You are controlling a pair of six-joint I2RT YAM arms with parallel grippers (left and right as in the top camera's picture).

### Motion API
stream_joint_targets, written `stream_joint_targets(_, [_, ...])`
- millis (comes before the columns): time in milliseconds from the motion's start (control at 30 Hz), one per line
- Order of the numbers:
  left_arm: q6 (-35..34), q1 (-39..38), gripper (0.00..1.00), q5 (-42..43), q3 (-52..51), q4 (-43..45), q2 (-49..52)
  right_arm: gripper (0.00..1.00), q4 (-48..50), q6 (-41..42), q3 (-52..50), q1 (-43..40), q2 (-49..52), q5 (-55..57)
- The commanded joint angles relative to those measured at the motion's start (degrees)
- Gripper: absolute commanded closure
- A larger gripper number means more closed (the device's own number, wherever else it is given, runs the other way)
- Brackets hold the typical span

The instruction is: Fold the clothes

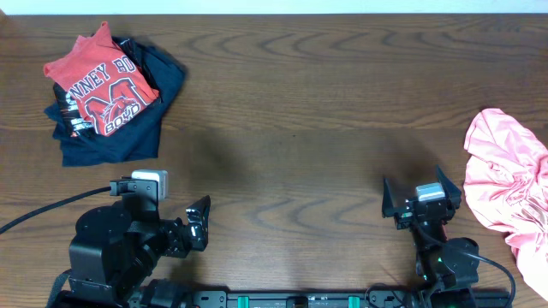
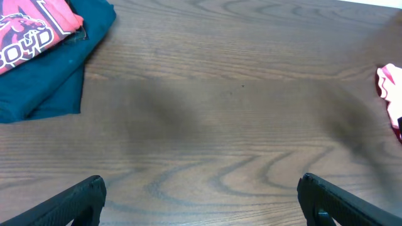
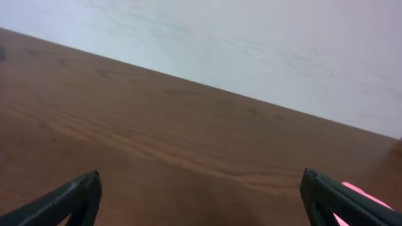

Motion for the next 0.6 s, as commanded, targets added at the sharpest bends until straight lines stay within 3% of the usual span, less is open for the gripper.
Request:
stream_joint_targets(0, [0.5,-0.2,0.02,-0.5,-0.1,0.1,0.0,0.01,0.1,3.6,-0.2,1.0,-0.5,3.4])
stream_joint_targets(267, [0.5,-0.2,0.02,-0.5,-0.1,0.1,0.0,0.01,0.2,7.1,-0.2,0.2,-0.5,4.2])
stream_joint_targets(567, [0.5,-0.2,0.02,-0.5,-0.1,0.1,0.0,0.01,0.5,-0.5,-0.2,-0.3,-0.5,4.8])
